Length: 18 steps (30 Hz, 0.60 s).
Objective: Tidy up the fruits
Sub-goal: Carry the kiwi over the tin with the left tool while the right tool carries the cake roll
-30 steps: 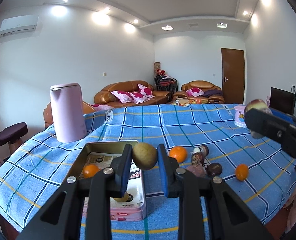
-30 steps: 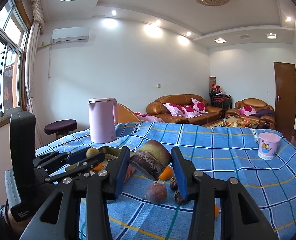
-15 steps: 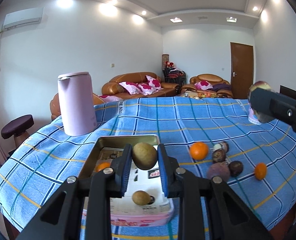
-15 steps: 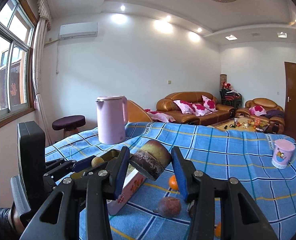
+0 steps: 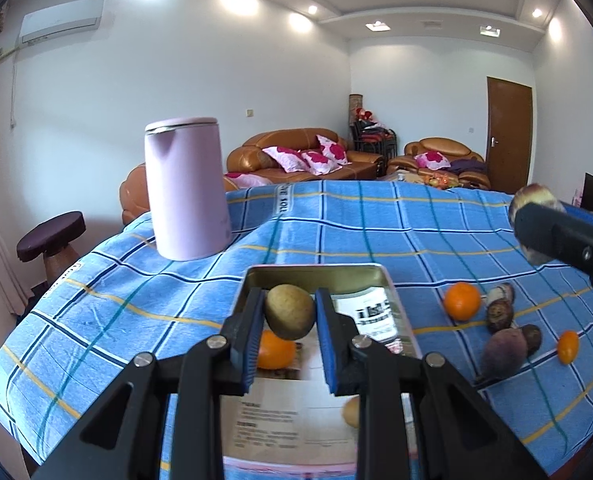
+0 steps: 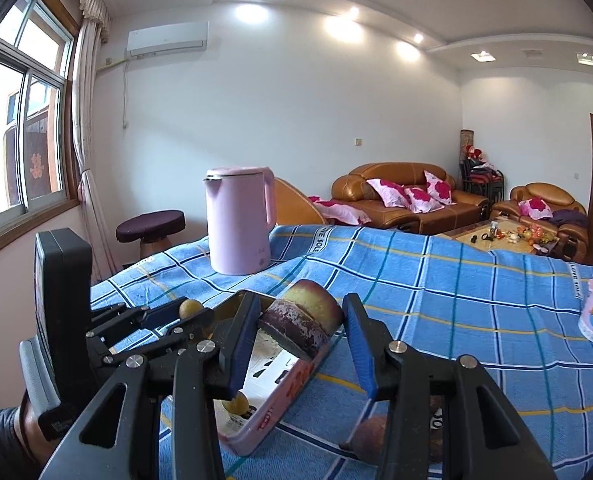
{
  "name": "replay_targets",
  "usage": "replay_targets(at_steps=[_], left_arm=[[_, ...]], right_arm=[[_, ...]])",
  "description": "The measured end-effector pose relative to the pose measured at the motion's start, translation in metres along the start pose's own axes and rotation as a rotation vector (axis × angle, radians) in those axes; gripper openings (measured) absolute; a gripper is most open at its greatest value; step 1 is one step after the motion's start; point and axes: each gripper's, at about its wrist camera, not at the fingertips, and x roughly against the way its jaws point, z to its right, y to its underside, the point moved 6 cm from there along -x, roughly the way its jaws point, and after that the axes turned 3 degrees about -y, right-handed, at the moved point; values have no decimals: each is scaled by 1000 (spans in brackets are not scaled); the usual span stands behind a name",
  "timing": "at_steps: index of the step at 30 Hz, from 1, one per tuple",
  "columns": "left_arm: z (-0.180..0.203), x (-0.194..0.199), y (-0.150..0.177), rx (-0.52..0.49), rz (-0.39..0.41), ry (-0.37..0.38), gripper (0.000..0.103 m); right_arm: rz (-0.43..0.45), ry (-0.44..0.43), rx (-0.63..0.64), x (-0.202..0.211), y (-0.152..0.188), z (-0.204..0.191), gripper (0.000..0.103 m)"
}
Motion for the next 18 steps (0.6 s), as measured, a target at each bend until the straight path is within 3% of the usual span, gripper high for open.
replay_targets(at_steps=[18], left_arm=[[-19,-32,14,-17,-96,-17,27]], right_arm=[[-161,-40,8,-80,31,-19,45]])
